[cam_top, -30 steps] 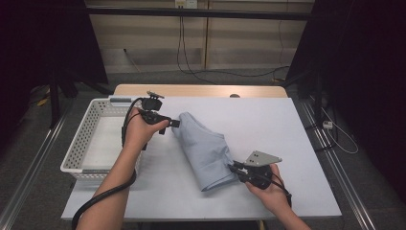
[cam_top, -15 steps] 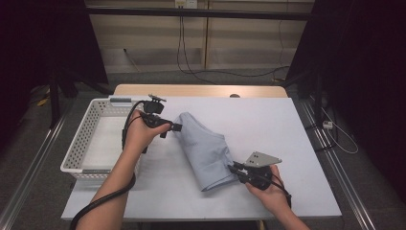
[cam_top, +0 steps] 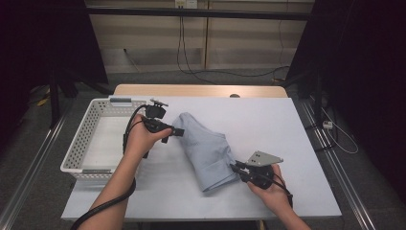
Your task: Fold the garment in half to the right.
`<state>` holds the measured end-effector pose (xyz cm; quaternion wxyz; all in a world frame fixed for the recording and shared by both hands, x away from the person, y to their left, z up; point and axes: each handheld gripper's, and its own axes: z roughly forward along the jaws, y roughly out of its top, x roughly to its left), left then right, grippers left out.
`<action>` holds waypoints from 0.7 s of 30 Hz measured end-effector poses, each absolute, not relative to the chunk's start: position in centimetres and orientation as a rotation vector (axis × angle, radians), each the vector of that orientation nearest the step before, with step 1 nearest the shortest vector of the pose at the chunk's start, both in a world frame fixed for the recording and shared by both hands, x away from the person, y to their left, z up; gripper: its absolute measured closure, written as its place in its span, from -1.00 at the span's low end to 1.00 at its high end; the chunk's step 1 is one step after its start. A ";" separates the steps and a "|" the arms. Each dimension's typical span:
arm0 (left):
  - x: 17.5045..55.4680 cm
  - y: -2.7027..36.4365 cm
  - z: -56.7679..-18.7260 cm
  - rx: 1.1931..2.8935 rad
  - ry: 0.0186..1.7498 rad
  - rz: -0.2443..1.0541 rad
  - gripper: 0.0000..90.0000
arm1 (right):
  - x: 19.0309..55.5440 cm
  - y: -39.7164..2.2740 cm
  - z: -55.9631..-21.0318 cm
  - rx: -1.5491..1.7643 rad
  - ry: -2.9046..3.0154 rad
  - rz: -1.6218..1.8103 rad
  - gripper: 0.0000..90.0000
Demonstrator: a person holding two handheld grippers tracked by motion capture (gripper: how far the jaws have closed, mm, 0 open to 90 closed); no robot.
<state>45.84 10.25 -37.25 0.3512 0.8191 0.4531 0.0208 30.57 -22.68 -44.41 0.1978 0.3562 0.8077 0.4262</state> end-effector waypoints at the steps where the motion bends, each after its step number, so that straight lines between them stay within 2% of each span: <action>1: 45.8 10.2 -37.2 2.118 1.169 0.059 -0.63 | 30.6 -22.7 -44.4 0.996 2.263 1.190 0.76; 21: 44.2 10.4 -38.1 2.130 1.129 0.070 -0.66 | 30.9 -22.5 -44.8 1.002 2.278 1.191 0.74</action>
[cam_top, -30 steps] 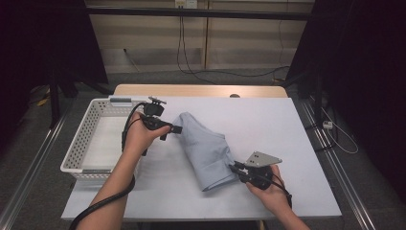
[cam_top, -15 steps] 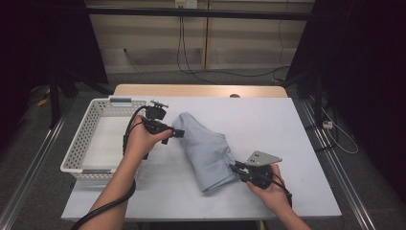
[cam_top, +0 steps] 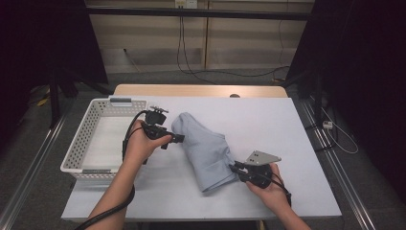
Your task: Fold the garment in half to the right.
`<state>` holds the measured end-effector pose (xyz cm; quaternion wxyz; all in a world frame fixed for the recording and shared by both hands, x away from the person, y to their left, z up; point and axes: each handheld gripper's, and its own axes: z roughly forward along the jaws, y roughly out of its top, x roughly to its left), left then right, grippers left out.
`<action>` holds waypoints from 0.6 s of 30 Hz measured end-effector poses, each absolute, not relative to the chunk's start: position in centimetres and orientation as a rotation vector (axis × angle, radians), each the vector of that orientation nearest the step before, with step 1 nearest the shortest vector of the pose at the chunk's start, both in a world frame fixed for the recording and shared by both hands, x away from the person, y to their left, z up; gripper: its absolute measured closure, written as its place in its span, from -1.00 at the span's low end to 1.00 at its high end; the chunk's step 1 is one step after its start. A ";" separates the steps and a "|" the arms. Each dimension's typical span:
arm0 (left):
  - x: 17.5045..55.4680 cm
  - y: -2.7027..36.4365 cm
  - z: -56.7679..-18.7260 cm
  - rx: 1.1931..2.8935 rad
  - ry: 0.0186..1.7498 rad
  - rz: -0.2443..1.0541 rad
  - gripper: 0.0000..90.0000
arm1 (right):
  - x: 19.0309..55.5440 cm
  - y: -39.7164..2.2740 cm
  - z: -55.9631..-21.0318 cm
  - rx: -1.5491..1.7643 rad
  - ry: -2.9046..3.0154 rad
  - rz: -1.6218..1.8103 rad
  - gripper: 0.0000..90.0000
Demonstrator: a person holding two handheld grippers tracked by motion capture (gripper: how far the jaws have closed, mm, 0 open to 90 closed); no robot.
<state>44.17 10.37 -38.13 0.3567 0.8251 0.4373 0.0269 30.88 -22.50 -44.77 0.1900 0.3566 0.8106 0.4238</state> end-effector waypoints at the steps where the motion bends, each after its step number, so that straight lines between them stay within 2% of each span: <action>1: 44.1 10.4 -38.2 2.129 1.134 0.075 -0.66 | 30.8 -22.5 -44.8 1.001 2.278 1.191 0.74; 13: 43.3 10.4 -38.7 2.123 1.122 0.074 -0.66 | 31.2 -23.0 -44.9 1.031 2.297 1.219 0.67; 18: 43.0 10.3 -39.0 2.123 1.118 0.065 -0.67 | 31.4 -23.5 -44.7 1.045 2.285 1.232 0.51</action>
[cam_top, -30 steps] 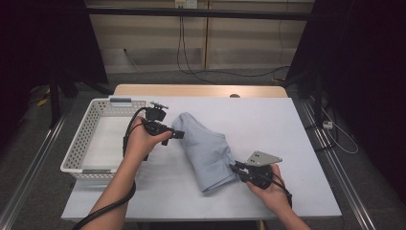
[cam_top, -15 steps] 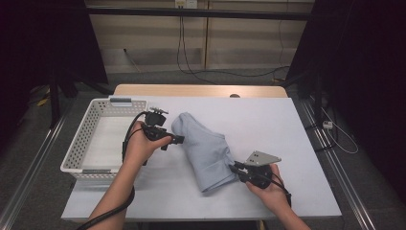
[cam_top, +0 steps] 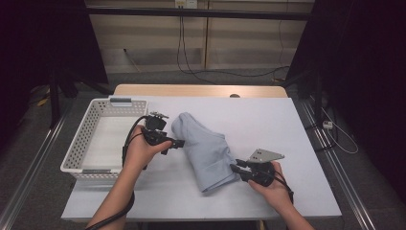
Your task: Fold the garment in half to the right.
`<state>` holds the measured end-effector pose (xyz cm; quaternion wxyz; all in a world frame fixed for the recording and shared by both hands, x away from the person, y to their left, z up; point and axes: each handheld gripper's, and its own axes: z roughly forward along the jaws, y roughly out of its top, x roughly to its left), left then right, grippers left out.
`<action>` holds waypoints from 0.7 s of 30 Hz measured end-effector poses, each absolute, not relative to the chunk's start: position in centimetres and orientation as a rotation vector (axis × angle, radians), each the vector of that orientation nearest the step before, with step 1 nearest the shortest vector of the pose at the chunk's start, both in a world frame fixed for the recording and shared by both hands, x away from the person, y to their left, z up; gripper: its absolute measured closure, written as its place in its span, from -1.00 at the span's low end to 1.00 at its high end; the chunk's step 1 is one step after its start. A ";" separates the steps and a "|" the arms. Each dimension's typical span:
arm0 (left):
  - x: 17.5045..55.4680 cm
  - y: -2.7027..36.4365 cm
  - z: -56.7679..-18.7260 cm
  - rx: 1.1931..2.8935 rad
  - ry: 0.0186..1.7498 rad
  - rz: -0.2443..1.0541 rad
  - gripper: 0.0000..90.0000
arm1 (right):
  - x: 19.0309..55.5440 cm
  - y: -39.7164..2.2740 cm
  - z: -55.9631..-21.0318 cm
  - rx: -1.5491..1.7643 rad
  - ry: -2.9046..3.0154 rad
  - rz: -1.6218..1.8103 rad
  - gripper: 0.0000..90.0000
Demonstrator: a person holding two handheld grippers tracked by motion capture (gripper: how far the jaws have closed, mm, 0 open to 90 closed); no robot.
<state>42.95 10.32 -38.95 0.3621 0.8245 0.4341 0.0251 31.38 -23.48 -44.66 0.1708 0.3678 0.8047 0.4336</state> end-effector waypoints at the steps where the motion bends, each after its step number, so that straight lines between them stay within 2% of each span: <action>1: 42.9 10.3 -39.0 2.121 1.120 0.068 -0.67 | 31.4 -23.6 -44.6 1.045 2.279 1.234 0.49; 4: 42.8 10.2 -39.0 2.122 1.119 0.069 -0.68 | 31.5 -24.0 -44.5 1.047 2.271 1.238 0.47; 16: 41.9 10.0 -39.3 2.107 1.106 0.064 -0.69 | 31.9 -25.0 -44.0 1.062 2.221 1.293 -0.02; 21: 41.6 9.9 -39.4 2.100 1.095 0.065 -0.71 | 32.0 -25.5 -43.7 1.062 2.195 1.321 -0.16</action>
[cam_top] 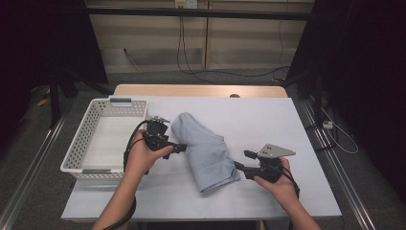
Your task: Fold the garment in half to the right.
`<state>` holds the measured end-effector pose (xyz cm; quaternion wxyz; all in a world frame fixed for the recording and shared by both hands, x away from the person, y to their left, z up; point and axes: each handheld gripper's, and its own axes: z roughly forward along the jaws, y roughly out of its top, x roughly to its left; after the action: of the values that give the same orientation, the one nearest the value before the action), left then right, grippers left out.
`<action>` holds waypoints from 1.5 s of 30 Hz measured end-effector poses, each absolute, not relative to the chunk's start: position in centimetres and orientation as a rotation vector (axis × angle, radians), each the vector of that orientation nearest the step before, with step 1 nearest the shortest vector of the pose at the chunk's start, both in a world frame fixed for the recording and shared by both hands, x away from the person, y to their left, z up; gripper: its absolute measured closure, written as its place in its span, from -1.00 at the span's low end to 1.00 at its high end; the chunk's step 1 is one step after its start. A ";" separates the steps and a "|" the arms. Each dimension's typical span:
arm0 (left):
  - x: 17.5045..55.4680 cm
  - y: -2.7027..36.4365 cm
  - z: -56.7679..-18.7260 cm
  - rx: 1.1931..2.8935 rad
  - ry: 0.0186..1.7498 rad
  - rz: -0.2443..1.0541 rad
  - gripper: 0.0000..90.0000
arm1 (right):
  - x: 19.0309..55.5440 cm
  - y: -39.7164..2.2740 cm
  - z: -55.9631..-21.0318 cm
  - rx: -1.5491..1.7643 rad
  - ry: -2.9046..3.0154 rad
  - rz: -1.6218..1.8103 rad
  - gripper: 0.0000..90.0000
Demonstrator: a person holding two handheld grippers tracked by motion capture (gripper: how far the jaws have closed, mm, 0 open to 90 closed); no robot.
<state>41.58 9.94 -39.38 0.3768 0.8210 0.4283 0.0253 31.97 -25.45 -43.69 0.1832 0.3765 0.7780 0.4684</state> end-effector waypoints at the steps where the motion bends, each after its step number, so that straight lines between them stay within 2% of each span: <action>1: 41.5 10.0 -39.4 2.105 1.085 0.059 -0.71 | 32.0 -25.6 -43.6 1.060 2.193 1.328 -0.19; 7: 41.2 9.8 -39.8 2.112 1.088 0.048 -0.72 | 32.2 -26.1 -43.7 1.065 2.192 1.370 -0.40; 19: 40.6 9.9 -40.7 2.120 1.105 0.063 -0.76 | 32.5 -26.2 -43.9 1.071 2.206 1.378 -0.58; 31: 40.3 9.9 -41.0 2.121 1.106 0.080 -0.79 | 32.5 -26.3 -44.1 1.074 2.223 1.386 -0.72; 45: 40.5 9.3 -41.5 2.138 1.114 0.054 -0.83 | 31.9 -26.9 -44.2 1.078 2.214 1.369 -0.73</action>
<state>40.50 9.28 -41.48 0.3569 0.8282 0.4316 0.0209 31.95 -26.86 -44.19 0.1615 0.3777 0.7754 0.4796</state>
